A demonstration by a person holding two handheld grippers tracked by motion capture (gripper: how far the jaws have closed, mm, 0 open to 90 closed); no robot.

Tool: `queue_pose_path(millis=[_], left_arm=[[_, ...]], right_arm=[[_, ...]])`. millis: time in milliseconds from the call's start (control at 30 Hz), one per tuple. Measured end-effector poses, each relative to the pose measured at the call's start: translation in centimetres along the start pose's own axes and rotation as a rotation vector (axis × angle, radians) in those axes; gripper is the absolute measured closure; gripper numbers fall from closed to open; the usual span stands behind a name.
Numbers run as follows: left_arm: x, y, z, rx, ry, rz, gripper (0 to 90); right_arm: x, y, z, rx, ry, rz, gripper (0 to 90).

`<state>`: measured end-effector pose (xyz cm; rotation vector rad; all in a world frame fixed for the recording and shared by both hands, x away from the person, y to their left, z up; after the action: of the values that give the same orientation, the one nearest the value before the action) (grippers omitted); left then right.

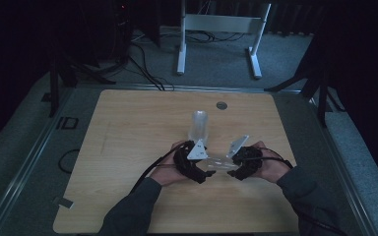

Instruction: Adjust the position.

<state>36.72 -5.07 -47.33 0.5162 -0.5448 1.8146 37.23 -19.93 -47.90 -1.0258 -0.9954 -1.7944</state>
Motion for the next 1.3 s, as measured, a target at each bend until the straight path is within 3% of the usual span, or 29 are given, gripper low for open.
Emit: queue_pose_path(millis=[300, 500, 800, 1300], left_arm=[[0.1, -0.3, 0.0, 0.011, 0.0, 0.017, 17.4], [0.1, -0.7, 0.0, 0.032, 0.01, 0.03, 19.1], [0.1, -1.0, 0.2, 0.058, 0.022, 0.044, 21.0], [0.0, -1.5, 0.7, 0.098, 0.049, 0.069, 23.2]], right_arm=[[-0.2, 0.7, -0.7, -0.059, 0.013, -0.036, 42.0], [-0.2, 1.2, -1.2, -0.147, 0.057, -0.069, 42.0], [-0.5, 1.4, -1.8, -0.185, 0.062, -0.098, 42.0], [-1.2, 1.7, -2.3, -0.299, 0.107, -0.143, 42.1]])
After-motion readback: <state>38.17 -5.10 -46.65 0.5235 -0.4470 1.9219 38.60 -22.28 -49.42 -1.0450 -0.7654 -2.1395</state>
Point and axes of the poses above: each handheld gripper's, and its own axes: x roughly backward along the jaws, z roughly out of its top, y roughly to its right, the point moved 7 cm from there along -x, roughly forward along the jaws, and after that the axes turned 4 degrees about -z, right-handed, at the moved point
